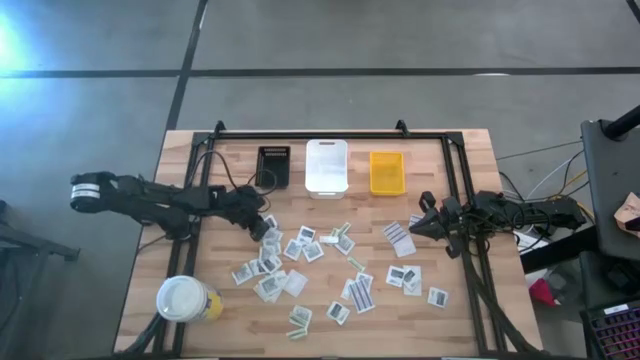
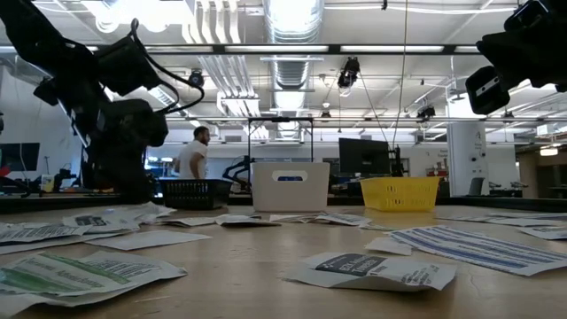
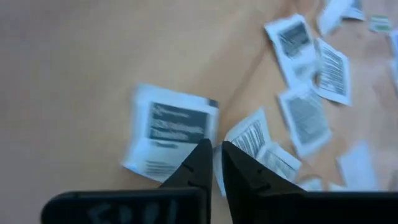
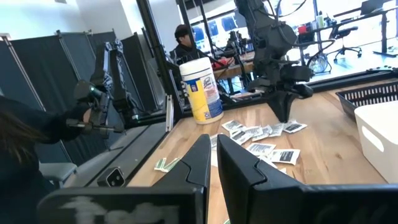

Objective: Pick & Place First Aid Supplies
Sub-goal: Put the towelette pack into the black basket

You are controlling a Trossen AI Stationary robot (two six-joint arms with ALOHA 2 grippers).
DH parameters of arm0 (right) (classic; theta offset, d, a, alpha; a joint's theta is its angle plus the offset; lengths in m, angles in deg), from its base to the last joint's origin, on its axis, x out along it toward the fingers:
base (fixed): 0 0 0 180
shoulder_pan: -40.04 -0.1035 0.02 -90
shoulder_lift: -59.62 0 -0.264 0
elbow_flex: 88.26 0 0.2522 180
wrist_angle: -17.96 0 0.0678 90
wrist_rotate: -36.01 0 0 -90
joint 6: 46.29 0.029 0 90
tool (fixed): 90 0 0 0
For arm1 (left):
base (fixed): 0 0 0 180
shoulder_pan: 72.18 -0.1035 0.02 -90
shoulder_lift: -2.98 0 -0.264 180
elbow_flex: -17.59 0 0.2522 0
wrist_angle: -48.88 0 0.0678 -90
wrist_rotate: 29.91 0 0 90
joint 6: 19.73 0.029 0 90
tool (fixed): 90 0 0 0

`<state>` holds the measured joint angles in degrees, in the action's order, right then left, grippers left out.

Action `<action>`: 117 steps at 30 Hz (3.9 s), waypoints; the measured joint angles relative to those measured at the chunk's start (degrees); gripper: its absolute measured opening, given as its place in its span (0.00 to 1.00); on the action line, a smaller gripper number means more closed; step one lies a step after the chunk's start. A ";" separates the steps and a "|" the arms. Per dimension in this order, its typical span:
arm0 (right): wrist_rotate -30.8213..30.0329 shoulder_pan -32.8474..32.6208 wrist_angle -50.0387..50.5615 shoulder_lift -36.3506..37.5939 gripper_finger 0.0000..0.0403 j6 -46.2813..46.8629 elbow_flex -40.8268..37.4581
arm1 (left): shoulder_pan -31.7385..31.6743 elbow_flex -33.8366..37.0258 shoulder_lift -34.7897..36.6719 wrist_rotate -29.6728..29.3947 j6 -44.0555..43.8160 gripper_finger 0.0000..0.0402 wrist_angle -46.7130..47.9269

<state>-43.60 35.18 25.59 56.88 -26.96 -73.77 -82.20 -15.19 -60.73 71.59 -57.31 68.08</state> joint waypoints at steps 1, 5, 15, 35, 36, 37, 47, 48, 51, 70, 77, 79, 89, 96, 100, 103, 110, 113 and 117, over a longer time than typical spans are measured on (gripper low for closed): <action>-0.02 0.00 0.02 0.00 0.07 0.00 0.00 | 0.00 0.00 0.00 1.31 -0.33 0.10 -0.09; -0.02 0.00 0.02 0.00 0.07 0.00 0.00 | 0.00 0.00 0.00 3.56 -1.23 0.17 -0.09; -0.02 0.01 0.02 0.00 0.07 0.00 0.00 | 0.00 0.00 0.00 4.08 -0.24 0.29 -0.09; -0.02 0.02 0.07 0.02 0.07 -0.02 0.00 | 0.94 0.00 -4.02 -0.21 -0.82 0.29 -5.23; 0.00 0.00 0.07 0.01 0.07 -0.02 0.00 | 1.05 0.00 -4.95 -0.23 -0.92 0.29 -5.17; 0.01 0.00 0.09 0.02 0.07 -0.02 0.00 | 1.12 0.00 -5.80 -0.23 -1.00 0.29 -5.02; 0.02 0.00 0.26 0.02 0.07 -0.04 0.00 | 1.73 -0.79 -9.27 4.81 -1.14 0.29 -7.08; 0.02 0.00 0.35 0.02 0.07 -0.04 0.00 | 1.93 -0.79 -9.23 5.87 -1.32 0.29 -6.93; 0.02 0.01 0.39 0.02 0.07 -0.31 0.00 | 2.68 -0.76 -9.22 6.73 -1.56 0.29 -6.80; -1.60 0.05 0.39 0.02 0.07 -1.32 0.00 | 2.79 -0.46 -9.11 9.64 -1.92 0.03 -3.07; -1.60 0.04 0.39 0.01 0.07 -1.31 0.00 | 2.80 -0.39 -9.11 9.47 -3.04 0.00 -5.02; -1.62 0.04 0.38 0.02 0.07 -1.33 0.00 | 2.76 -0.43 -9.00 9.13 -3.06 0.00 -5.56; -1.60 0.04 0.39 0.02 0.07 -1.51 0.00 | 0.88 -1.27 -6.08 6.09 -3.41 0.00 -6.15; -1.56 0.02 0.39 0.02 0.07 -1.51 0.00 | -1.95 -1.29 -3.50 5.50 -2.35 0.00 -6.10; -1.55 0.02 0.39 0.02 0.07 -1.51 0.00 | -3.56 -1.29 -1.26 5.14 -1.14 0.00 -5.52; -1.54 0.02 0.40 0.02 0.07 -1.51 0.00 | -4.84 -1.29 0.51 4.93 0.08 0.00 -5.38; -1.55 0.02 0.38 0.02 0.07 -1.33 0.00 | -8.51 -3.92 5.07 4.47 5.09 0.00 -1.24; -1.55 0.02 0.37 0.02 0.07 -1.33 0.00 | -10.44 -5.90 6.89 4.03 7.82 0.00 1.23; -1.53 0.02 0.35 0.02 0.07 -1.33 0.00 | -13.53 -9.34 8.68 3.14 11.80 0.00 7.28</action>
<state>-45.13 35.20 25.94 56.90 -28.29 -73.77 -95.73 -24.53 -52.05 74.73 -45.51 75.36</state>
